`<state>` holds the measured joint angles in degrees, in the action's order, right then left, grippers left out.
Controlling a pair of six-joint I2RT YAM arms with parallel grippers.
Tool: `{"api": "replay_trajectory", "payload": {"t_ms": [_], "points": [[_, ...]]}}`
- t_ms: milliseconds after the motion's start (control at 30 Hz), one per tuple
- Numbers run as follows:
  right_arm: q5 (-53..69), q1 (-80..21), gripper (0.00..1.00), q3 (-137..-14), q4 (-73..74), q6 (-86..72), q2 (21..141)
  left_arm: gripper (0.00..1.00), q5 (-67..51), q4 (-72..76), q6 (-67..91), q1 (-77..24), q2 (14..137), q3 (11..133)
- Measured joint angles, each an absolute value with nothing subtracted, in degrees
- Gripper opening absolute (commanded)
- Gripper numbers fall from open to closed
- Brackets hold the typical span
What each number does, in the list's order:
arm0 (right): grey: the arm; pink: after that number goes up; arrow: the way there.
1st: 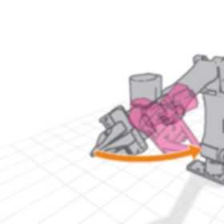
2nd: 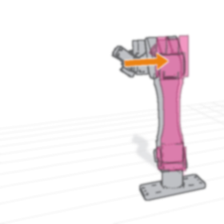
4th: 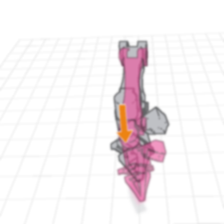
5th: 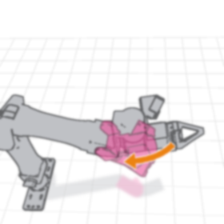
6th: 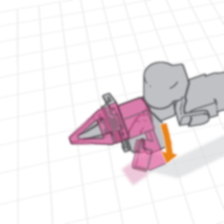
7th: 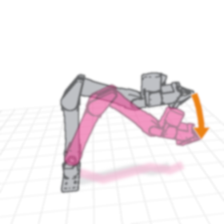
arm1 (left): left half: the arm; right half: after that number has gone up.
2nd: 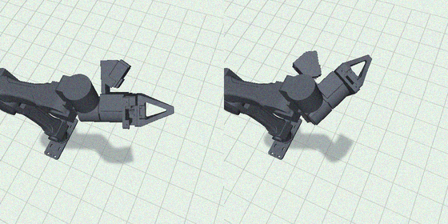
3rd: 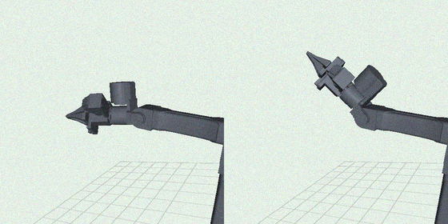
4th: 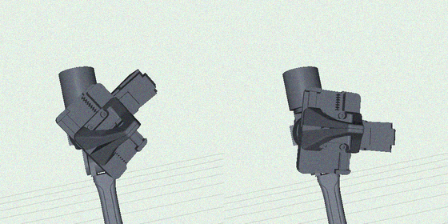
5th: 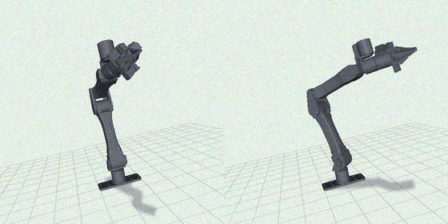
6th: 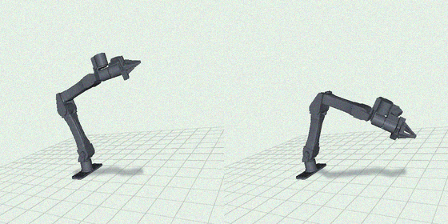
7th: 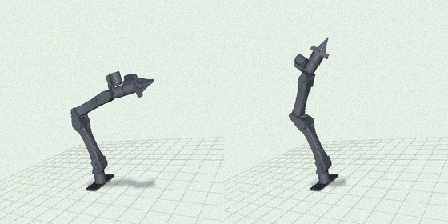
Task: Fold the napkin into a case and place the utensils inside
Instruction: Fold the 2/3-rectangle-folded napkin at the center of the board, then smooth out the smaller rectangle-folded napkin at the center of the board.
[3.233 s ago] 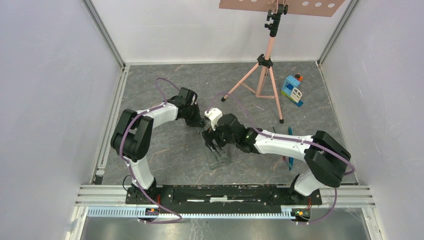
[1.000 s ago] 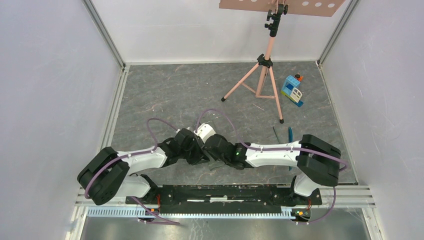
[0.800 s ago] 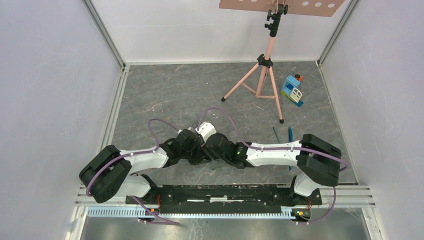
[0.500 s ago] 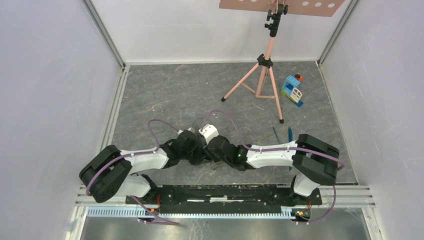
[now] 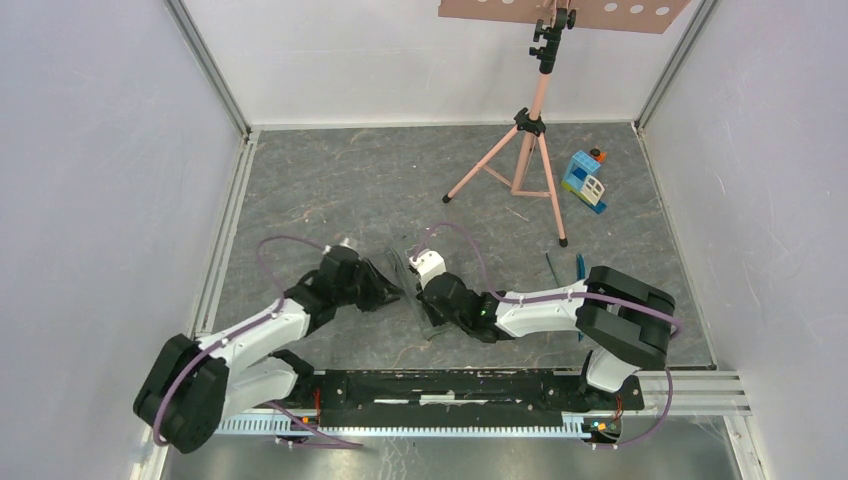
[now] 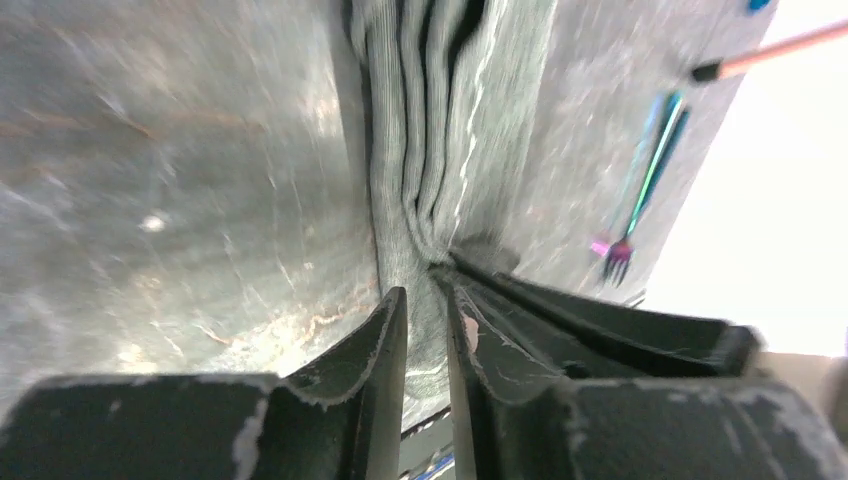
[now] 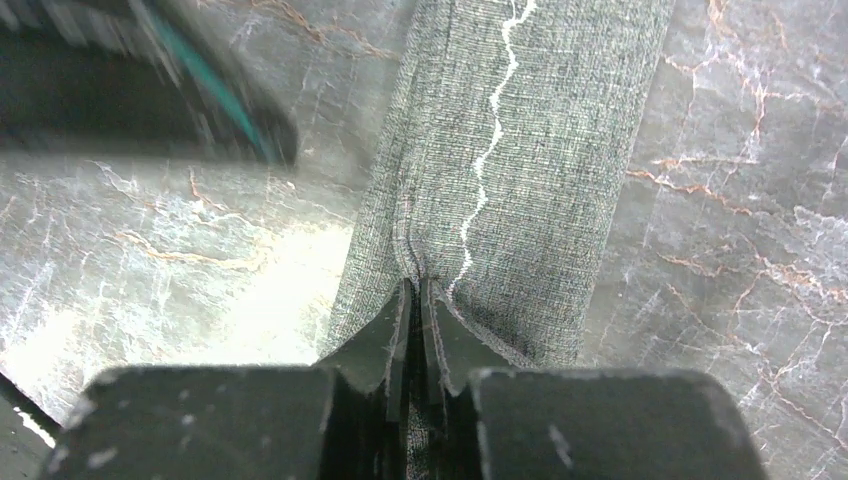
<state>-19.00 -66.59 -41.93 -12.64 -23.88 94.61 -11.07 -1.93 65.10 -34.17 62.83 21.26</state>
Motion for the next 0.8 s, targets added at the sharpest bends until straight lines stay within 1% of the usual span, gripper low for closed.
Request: {"api": "replay_trajectory", "payload": {"t_ms": [100, 167, 333, 433, 533, 667, 800], "points": [[-17.96, -66.13, 0.12, -40.64, -14.00, -24.49, 94.59, 0.24, -13.50, -3.95, 62.94, -27.29, 61.47, 23.59], [-17.52, -65.84, 0.12, -40.36, -14.68, -24.80, 94.56, 0.17, -15.49, -3.86, 61.91, -25.08, 63.57, 26.17], [-16.45, -65.36, 0.13, -39.88, -15.62, -25.08, 94.41, 0.16, -23.03, 0.82, 60.51, -24.49, 76.73, 35.29], [-15.62, -65.17, 0.17, -39.81, -15.64, -25.28, 93.89, 0.13, -23.55, 1.26, 58.41, -24.49, 82.39, 38.46], [-14.06, -64.88, 0.24, -39.81, -15.64, -25.52, 93.51, 0.08, -22.39, -0.80, 55.11, -24.45, 88.23, 42.37], [-8.69, -63.22, 0.44, -39.70, -15.81, -26.72, 92.88, 0.06, -19.73, -3.53, 50.92, -24.08, 95.42, 46.76], [1.41, -58.63, 0.56, -36.75, -19.18, -29.28, 88.86, 0.05, -20.29, -4.71, 48.62, -22.90, 98.76, 48.25]]}}
